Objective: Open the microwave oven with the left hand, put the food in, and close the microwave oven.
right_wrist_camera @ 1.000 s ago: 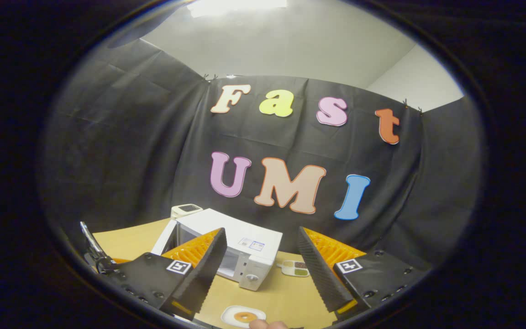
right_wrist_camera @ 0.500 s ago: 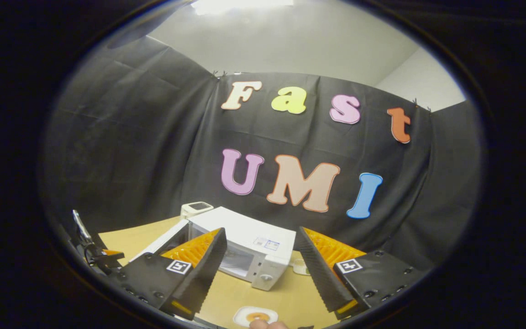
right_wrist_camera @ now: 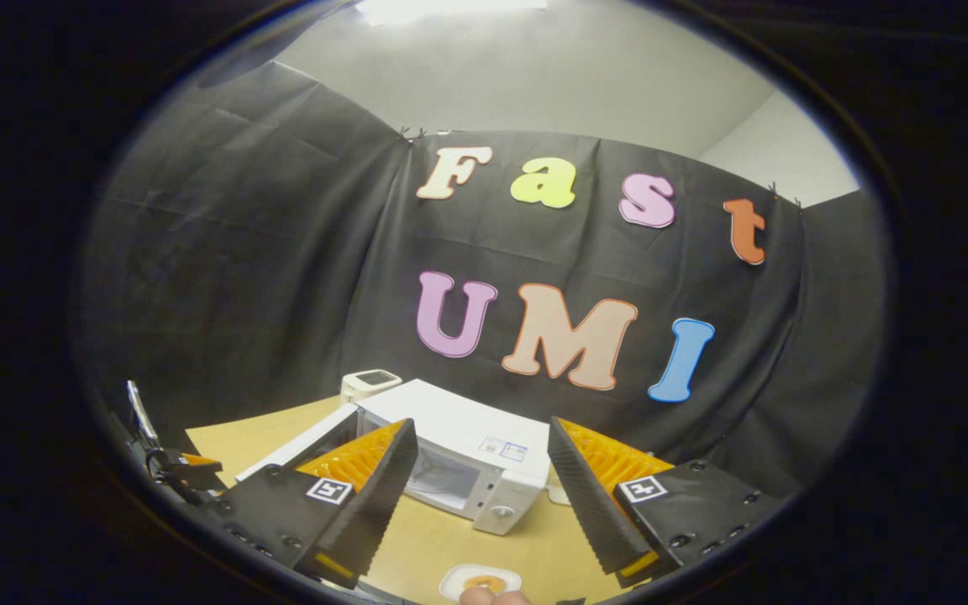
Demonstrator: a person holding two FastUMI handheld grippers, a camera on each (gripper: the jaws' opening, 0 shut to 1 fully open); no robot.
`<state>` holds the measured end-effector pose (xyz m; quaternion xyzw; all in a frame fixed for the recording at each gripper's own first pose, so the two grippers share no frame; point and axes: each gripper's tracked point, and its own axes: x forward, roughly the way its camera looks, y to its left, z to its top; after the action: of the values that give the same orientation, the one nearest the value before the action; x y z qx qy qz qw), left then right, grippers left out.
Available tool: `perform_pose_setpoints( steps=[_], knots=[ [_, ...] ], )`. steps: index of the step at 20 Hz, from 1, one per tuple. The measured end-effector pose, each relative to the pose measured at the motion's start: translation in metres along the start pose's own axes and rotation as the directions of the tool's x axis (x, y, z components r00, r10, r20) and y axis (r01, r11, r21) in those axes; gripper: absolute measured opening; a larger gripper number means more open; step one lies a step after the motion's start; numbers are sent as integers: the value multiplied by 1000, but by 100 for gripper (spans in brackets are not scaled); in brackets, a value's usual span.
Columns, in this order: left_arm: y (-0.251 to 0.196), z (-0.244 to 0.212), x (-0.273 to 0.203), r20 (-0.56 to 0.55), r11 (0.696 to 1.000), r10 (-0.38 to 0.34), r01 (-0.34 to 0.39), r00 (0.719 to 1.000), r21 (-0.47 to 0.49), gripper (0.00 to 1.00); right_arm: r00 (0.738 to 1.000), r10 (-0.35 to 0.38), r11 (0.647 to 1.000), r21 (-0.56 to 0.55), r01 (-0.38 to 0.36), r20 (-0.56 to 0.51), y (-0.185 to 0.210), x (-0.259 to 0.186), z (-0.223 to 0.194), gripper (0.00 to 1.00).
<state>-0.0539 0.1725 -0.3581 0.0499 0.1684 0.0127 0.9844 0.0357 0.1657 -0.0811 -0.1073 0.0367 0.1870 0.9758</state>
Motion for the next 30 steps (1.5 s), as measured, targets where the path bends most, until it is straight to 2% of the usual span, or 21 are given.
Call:
perform_pose_setpoints(
  steps=[2,3,5,7,8,9,15,17,23,26,27,28,30],
  knots=[
    [4,4,-8,0,1000,11,-11,1000,-10,78,1000,-3,1000,5,3,-2,-1,-2,-2,97],
    [6,7,-14,3,1000,18,-18,1000,-19,75,1000,-6,1000,7,6,-3,-3,-1,-3,97],
    [13,20,-24,17,999,38,-37,999,-33,75,1000,-13,1000,5,13,2,-5,-2,-4,96],
    [22,43,-37,60,997,73,-71,996,-37,82,1000,-20,1000,5,20,8,-9,-3,-6,97],
    [26,59,-42,88,995,91,-88,992,-36,94,1000,-21,1000,10,21,11,-10,-2,-9,97],
    [29,76,-46,114,994,103,-100,988,-35,98,1000,-24,1000,16,24,12,-12,-2,-11,97],
    [24,169,-62,260,991,132,-129,956,-29,100,999,-29,995,92,27,19,-18,-2,-30,99],
    [15,191,-61,285,993,120,-114,951,-40,100,999,-37,991,126,35,14,-21,-2,-42,97],
    [0,237,-61,357,996,84,-77,930,-34,98,992,-89,961,254,108,-86,-31,3,-127,97],
    [-5,252,-60,387,999,52,-53,921,-7,100,978,-127,955,245,166,-167,-32,7,-190,97],
    [-8,256,-58,394,999,42,-44,918,-4,98,972,-137,955,234,181,-193,-30,8,-210,96],
    [-12,259,-56,395,1000,31,-30,918,-8,100,966,-140,955,227,190,-218,-26,8,-229,99],
    [-17,259,-48,376,999,24,-9,926,-40,98,948,-143,953,220,209,-283,-21,7,-269,97]
  ],
)
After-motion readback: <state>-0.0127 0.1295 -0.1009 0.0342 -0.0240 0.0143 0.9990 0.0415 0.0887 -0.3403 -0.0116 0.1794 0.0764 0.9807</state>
